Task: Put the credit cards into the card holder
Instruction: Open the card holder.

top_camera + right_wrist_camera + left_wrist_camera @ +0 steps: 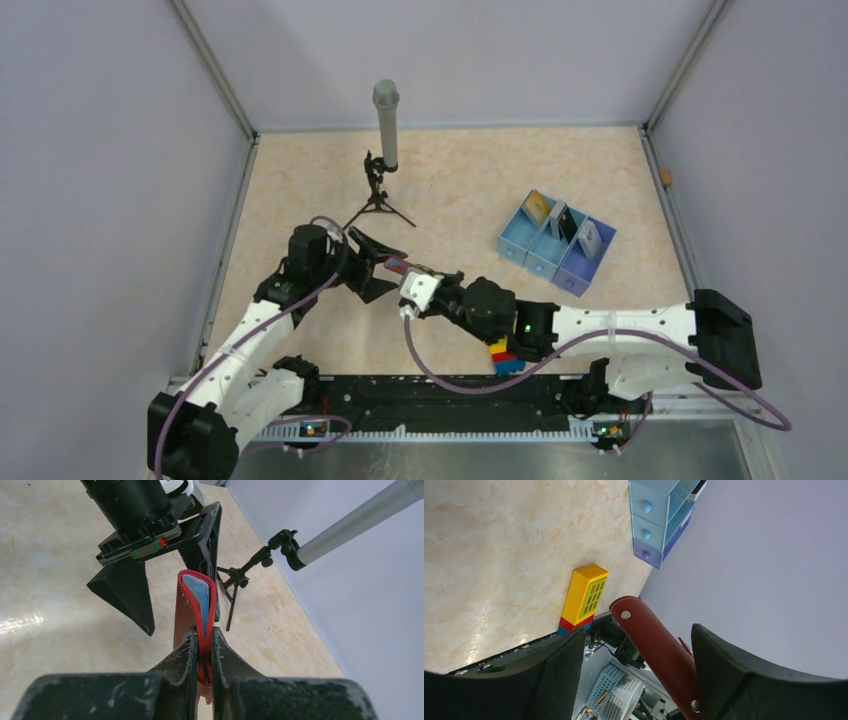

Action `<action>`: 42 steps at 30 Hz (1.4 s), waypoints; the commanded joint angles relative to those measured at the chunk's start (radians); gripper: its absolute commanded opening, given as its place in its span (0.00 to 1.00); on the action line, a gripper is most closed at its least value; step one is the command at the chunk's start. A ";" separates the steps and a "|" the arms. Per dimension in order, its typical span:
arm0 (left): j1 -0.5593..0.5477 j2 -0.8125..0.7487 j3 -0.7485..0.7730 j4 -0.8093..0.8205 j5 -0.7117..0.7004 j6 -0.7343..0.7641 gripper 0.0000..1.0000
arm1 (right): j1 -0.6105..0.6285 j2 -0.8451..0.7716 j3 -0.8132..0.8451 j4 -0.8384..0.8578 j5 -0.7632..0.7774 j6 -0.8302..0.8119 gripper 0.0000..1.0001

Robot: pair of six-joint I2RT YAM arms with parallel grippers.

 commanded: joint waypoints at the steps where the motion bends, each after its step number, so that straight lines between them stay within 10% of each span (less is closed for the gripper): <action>1: -0.007 -0.031 -0.010 0.076 0.058 -0.015 0.70 | 0.049 0.045 0.062 0.096 0.071 -0.083 0.00; 9: -0.007 -0.070 -0.061 0.144 0.020 -0.079 0.29 | 0.098 0.071 0.054 0.094 0.069 -0.070 0.00; 20: -0.007 -0.076 -0.074 0.192 0.082 -0.088 0.58 | 0.108 0.091 0.034 0.151 0.094 -0.103 0.00; 25: -0.007 -0.065 -0.068 0.150 0.117 -0.058 0.57 | 0.115 0.125 0.048 0.163 0.103 -0.146 0.00; 34: -0.004 -0.088 -0.093 0.195 0.036 -0.072 0.06 | 0.125 0.118 0.049 0.091 0.079 -0.039 0.00; 42: 0.001 -0.203 -0.176 0.273 -0.246 -0.008 0.00 | 0.087 0.066 0.000 0.003 0.139 0.246 0.69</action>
